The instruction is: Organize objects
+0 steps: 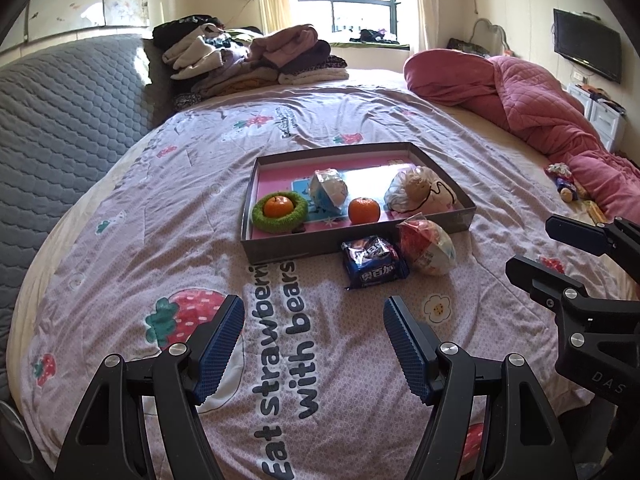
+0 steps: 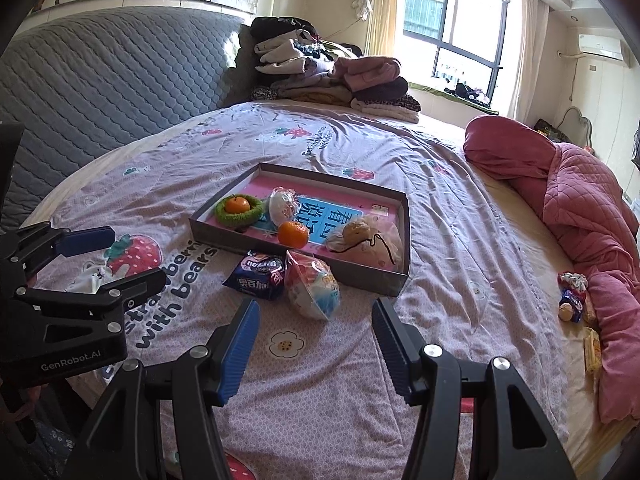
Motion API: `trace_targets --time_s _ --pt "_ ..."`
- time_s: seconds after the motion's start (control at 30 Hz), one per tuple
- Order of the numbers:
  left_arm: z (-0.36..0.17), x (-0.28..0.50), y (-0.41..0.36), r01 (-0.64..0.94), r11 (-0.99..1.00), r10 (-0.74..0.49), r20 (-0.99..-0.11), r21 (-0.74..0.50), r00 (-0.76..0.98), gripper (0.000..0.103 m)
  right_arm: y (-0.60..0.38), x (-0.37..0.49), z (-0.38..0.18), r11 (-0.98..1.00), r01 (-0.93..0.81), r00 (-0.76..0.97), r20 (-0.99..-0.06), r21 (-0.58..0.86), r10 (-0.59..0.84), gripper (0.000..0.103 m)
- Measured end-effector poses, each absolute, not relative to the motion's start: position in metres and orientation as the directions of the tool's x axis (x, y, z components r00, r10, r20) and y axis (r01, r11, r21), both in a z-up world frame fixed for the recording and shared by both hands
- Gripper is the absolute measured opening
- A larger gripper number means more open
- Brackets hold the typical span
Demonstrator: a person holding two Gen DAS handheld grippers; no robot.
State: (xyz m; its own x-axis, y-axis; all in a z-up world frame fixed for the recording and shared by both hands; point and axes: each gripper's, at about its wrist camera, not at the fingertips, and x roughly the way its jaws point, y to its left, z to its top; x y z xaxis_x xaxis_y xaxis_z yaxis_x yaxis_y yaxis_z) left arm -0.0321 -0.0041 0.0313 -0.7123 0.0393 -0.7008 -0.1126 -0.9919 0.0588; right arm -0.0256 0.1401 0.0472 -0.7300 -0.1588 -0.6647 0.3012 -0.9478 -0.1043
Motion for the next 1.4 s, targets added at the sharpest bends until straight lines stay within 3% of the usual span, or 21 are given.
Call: trace_targets --time_s 1.4 --pt "-0.028 -0.059 0.016 -0.175 -0.984 0.102 -0.759 0.016 -0.643 0.074 0.145 -0.053 -0.001 -0.953 0.293 -0.674 -0.723 -0.074 -0.151 0.058"
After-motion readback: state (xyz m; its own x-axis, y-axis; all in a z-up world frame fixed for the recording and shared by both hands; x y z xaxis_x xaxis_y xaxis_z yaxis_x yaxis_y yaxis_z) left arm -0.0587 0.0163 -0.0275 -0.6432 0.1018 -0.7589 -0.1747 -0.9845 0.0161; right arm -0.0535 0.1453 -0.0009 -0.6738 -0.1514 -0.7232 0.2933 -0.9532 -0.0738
